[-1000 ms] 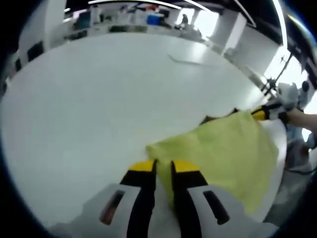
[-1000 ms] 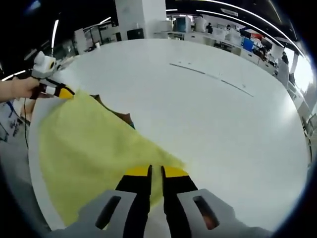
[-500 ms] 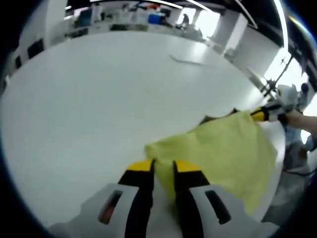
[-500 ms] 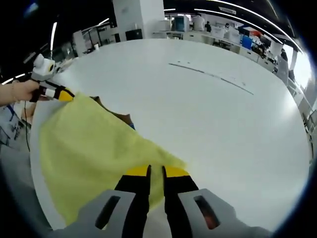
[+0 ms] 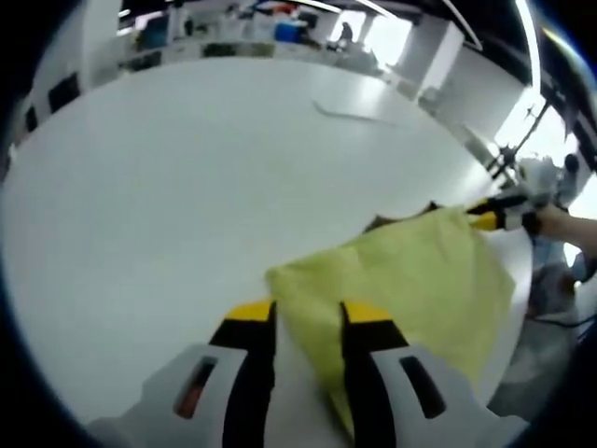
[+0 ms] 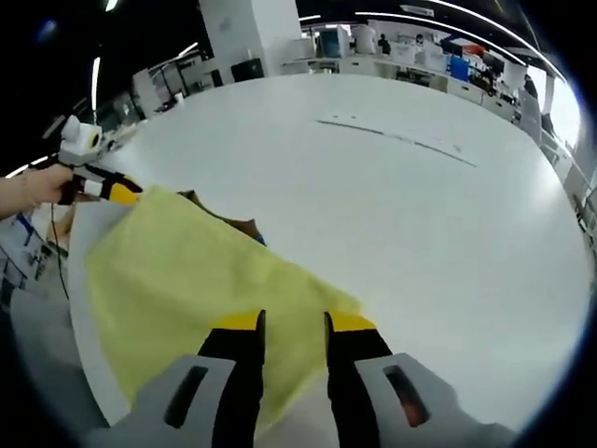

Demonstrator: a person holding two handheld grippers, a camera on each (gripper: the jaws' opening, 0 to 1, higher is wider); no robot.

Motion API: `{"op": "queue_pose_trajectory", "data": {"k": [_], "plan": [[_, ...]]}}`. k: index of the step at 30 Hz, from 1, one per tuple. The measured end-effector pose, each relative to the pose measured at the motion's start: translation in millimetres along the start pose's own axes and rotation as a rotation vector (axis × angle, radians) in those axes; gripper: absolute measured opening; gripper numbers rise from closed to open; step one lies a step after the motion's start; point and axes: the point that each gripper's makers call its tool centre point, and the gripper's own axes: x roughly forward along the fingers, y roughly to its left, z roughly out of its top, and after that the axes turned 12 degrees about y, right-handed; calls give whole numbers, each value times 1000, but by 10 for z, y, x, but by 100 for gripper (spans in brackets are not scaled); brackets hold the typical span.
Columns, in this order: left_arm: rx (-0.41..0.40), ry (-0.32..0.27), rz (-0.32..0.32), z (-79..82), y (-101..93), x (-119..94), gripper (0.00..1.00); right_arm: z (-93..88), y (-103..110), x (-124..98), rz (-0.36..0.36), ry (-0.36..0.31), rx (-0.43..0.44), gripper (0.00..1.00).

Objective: Fold the garment on the visible template until the final outline fits inside the template.

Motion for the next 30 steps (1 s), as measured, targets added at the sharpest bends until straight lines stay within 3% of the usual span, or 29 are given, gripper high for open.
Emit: {"op": "queue_pose_trajectory", "data": {"k": [5, 11, 16, 30], "plan": [[-5, -8, -2, 2, -35, -170, 30, 18, 25, -182, -16, -28, -7, 31], [59, -13, -9, -16, -193, -421, 45, 43, 45, -467, -34, -74, 4, 44], [103, -2, 10, -95, -269, -624, 63, 3, 109, -703, -43, -94, -2, 53], [171, -7, -36, -402, -659, -1198, 90, -212, 533, -1272, -2, -131, -53, 76]]}}
